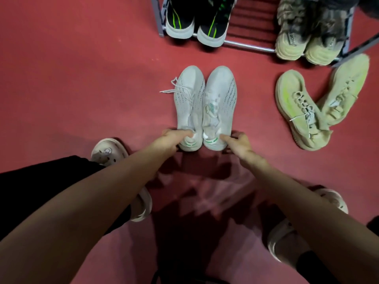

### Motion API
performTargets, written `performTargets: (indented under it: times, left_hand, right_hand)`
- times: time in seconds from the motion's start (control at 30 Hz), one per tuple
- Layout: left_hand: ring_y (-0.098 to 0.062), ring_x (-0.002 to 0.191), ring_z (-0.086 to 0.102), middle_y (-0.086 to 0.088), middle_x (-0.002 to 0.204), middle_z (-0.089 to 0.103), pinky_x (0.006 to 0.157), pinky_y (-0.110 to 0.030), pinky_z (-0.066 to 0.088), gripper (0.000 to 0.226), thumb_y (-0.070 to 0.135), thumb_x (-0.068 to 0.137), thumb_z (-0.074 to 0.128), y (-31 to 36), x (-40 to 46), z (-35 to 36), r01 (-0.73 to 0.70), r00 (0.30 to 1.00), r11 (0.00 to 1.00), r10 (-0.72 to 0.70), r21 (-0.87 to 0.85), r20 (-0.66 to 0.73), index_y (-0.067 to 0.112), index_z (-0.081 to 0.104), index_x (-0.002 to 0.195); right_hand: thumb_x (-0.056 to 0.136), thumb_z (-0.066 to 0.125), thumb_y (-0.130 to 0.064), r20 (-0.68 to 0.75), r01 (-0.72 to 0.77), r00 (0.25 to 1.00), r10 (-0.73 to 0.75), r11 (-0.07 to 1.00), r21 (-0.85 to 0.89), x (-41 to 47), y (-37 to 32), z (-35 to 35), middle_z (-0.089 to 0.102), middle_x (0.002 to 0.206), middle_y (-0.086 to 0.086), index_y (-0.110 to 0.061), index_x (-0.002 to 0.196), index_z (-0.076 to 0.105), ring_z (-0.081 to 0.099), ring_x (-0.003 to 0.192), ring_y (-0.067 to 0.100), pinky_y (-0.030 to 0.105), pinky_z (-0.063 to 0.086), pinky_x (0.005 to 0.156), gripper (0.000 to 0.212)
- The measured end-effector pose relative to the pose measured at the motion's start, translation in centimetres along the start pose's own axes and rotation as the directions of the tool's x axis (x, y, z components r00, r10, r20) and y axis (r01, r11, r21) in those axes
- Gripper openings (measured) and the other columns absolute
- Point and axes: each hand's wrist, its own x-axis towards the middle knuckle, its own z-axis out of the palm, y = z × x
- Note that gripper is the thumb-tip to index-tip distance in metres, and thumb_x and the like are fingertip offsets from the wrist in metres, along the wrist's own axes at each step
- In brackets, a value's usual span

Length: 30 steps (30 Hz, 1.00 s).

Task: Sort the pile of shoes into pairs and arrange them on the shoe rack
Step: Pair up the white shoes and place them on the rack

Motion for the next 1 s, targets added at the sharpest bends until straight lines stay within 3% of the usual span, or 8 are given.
performTargets:
  times: [0.07, 0.17, 0.3, 0.47, 0.57, 0.73, 0.83, 1.0]
  left_hand:
    - [-0.015, 0.070, 0.061, -0.003, 0.090, 0.069, 0.053, -0.023, 0.046, 0.047, 0.024, 0.079, 0.074, 0.6, -0.7, -0.3, 0.035, 0.998, 0.997, -0.031, -0.066, 0.052, 0.011, 0.060, 0.123]
    - [-0.008, 0.062, 0.057, 0.004, 0.074, 0.060, 0.055, -0.023, 0.047, 0.031, 0.027, 0.082, 0.071, 1.3, -2.3, -1.2, 0.026, 0.995, 0.994, -0.016, -0.102, 0.104, 0.020, 0.058, 0.110]
    - [-0.010, 0.067, 0.060, -0.001, 0.082, 0.063, 0.052, -0.024, 0.051, 0.041, 0.029, 0.084, 0.069, 3.2, -5.0, -2.3, -0.101, 0.986, 0.988, 0.115, -0.114, 0.118, 0.011, 0.059, 0.119]
    - [-0.014, 0.068, 0.062, -0.010, 0.098, 0.066, 0.045, -0.020, 0.055, 0.035, 0.026, 0.090, 0.063, 5.3, -11.0, -3.8, -0.228, 0.958, 0.966, 0.245, -0.123, 0.148, 0.007, 0.056, 0.119]
    - [-0.015, 0.073, 0.065, -0.015, 0.116, 0.066, 0.047, -0.022, 0.058, 0.057, 0.027, 0.088, 0.064, 5.5, -15.2, -5.1, -0.304, 0.932, 0.943, 0.323, -0.133, 0.166, 0.000, 0.046, 0.136]
    - [-0.029, 0.083, 0.064, -0.020, 0.109, 0.065, 0.051, -0.027, 0.060, 0.059, 0.033, 0.088, 0.062, 6.7, -23.1, -8.5, -0.524, 0.829, 0.835, 0.545, -0.169, 0.124, -0.009, 0.052, 0.128]
    - [-0.024, 0.073, 0.064, -0.014, 0.089, 0.061, 0.051, -0.026, 0.061, 0.054, 0.032, 0.088, 0.062, 7.8, -28.2, -10.1, -0.635, 0.757, 0.756, 0.650, -0.159, 0.072, -0.013, 0.059, 0.118]
    - [-0.019, 0.066, 0.067, -0.015, 0.093, 0.066, 0.051, -0.027, 0.060, 0.045, 0.030, 0.089, 0.063, 10.0, -35.1, -11.8, -0.744, 0.639, 0.632, 0.768, -0.217, 0.047, -0.007, 0.063, 0.113]
  right_hand:
    - [0.084, 0.064, -0.025, 0.028, -0.036, 0.999, 0.034, 0.998, 0.054, -0.4, -0.5, -0.2, 0.062, 0.087, 0.005, -0.013, 0.097, 0.057, 0.058, 0.062, 0.014, 0.022, 0.048, 0.048, 0.019]
    - [0.084, 0.061, -0.031, 0.052, -0.063, 0.997, 0.057, 0.991, 0.117, -1.4, -1.5, -0.7, 0.059, 0.076, 0.003, -0.008, 0.101, 0.061, 0.053, 0.055, 0.014, 0.022, 0.041, 0.044, 0.029]
    - [0.085, 0.061, -0.029, -0.044, 0.001, 0.999, 0.007, 0.983, 0.182, -3.7, -4.1, -1.8, 0.044, 0.059, 0.001, -0.013, 0.069, 0.048, 0.040, 0.041, 0.012, 0.027, 0.032, 0.044, 0.026]
    - [0.091, 0.047, -0.019, -0.087, 0.207, 0.977, -0.196, 0.968, 0.140, -8.9, -7.7, -4.8, 0.039, 0.061, 0.005, -0.012, 0.070, 0.042, 0.036, 0.046, 0.016, 0.019, 0.030, 0.039, 0.023]
    - [0.094, 0.042, -0.019, -0.107, 0.314, 0.947, -0.303, 0.944, 0.100, -13.1, -9.1, -6.9, 0.036, 0.066, 0.003, -0.011, 0.085, 0.039, 0.036, 0.051, 0.016, 0.014, 0.030, 0.035, 0.012]
    - [0.095, 0.044, -0.023, -0.229, 0.561, 0.807, -0.545, 0.828, 0.004, -20.5, -13.0, -10.9, 0.042, 0.071, -0.001, -0.013, 0.102, 0.039, 0.039, 0.055, 0.012, 0.022, 0.035, 0.044, 0.013]
    - [0.093, 0.043, -0.020, -0.294, 0.657, 0.717, -0.632, 0.753, -0.018, -24.0, -15.6, -12.8, 0.042, 0.081, 0.002, -0.015, 0.099, 0.042, 0.040, 0.062, 0.010, 0.023, 0.036, 0.054, 0.008]
    - [0.092, 0.041, -0.017, -0.401, 0.771, 0.592, -0.699, 0.636, 0.029, -28.8, -19.2, -14.5, 0.044, 0.080, -0.002, -0.016, 0.100, 0.042, 0.041, 0.060, 0.008, 0.018, 0.037, 0.047, 0.008]
